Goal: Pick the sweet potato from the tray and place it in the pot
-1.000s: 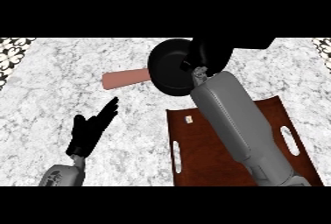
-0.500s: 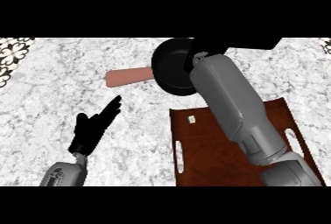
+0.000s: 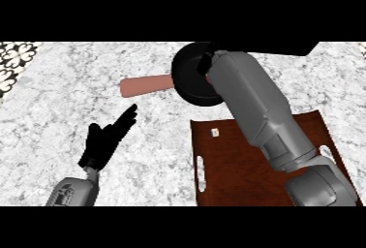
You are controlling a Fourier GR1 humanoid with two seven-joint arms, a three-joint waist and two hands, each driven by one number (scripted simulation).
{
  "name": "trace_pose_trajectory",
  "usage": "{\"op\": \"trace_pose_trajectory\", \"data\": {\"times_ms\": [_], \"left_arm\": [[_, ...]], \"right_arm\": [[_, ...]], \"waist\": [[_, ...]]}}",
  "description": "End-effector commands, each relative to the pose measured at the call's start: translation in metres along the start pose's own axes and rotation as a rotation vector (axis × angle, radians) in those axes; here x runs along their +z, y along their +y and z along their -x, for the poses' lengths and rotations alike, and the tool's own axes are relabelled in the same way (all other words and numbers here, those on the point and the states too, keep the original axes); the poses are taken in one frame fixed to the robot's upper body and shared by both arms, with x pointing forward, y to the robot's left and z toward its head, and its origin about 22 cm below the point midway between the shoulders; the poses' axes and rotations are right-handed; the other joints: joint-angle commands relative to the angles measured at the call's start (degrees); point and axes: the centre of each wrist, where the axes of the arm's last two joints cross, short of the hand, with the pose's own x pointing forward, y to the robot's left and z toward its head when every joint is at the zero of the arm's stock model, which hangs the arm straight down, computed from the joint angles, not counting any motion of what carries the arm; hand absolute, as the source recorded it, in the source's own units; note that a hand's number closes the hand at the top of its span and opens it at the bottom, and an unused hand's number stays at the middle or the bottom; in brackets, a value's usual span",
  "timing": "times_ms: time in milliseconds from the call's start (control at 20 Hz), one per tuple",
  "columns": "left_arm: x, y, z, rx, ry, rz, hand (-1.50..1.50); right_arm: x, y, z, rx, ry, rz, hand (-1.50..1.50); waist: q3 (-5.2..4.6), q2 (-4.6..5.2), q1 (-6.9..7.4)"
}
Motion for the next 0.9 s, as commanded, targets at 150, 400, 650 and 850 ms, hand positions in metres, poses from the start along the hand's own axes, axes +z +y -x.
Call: {"op": "trace_pose_trajectory", "data": {"times_ms": [150,400,650,850], "left_arm": [[0.004,0.005,0.000,0.006,-0.015,-0.009,0.00],[0.008,0.015,0.010,0.022,0.025,-0.038,0.00],[0.014,0.009,0.011,0.036,0.041,-0.045,0.00],[0.014,0.008,0.009,0.035,0.024,-0.084,0.00]], "right_arm": [[0.006,-0.037,-0.009,-0.478,-0.108,0.303,-1.50],[0.003,-0.034,-0.003,-0.712,-0.081,0.490,-1.50],[0.009,-0.028,-0.004,-0.852,-0.095,0.606,-1.50],[0.013,-0.021,0.004,-0.905,-0.108,0.614,-1.50]], "waist": [[0.07,-0.12,-0.82],[0.00,-0.75,-2.72],[0.02,-1.67,-4.03],[0.02,-2.14,-4.94]]}}
